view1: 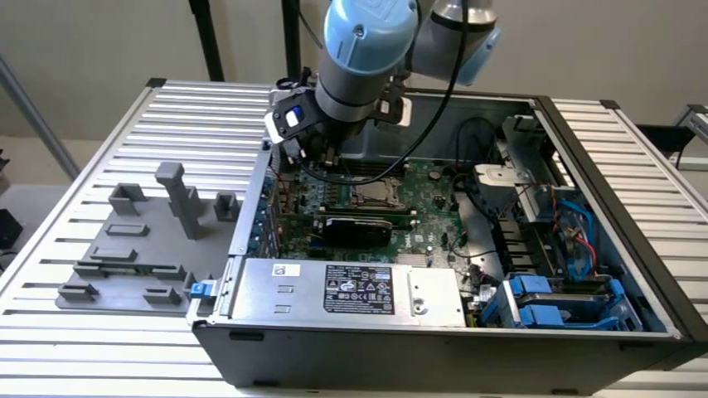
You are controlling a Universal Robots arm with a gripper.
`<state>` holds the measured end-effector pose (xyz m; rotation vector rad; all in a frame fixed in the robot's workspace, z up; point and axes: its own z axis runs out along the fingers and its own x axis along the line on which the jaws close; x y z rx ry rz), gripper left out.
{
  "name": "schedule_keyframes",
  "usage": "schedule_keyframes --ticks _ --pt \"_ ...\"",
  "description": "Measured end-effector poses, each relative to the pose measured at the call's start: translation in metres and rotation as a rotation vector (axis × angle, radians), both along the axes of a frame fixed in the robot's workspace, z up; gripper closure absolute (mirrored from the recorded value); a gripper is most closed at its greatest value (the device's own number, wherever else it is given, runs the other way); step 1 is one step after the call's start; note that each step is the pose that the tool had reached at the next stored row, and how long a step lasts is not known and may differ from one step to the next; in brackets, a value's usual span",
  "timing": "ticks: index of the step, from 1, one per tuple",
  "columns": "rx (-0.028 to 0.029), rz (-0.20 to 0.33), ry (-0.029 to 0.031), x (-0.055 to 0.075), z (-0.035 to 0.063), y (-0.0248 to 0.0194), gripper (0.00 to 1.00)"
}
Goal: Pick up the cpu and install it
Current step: 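Close the cpu cover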
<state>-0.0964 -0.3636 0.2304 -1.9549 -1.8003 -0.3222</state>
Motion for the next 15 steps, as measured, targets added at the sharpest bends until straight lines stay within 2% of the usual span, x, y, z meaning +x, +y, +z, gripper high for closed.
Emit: schedule_keyframes --ticks 8,15 --pt "-0.0001 -0.019 0.0 0.013 0.0 0.0 0.89" --pt "-0.0001 -0.021 0.0001 0.04 0.0 0.0 0.89"
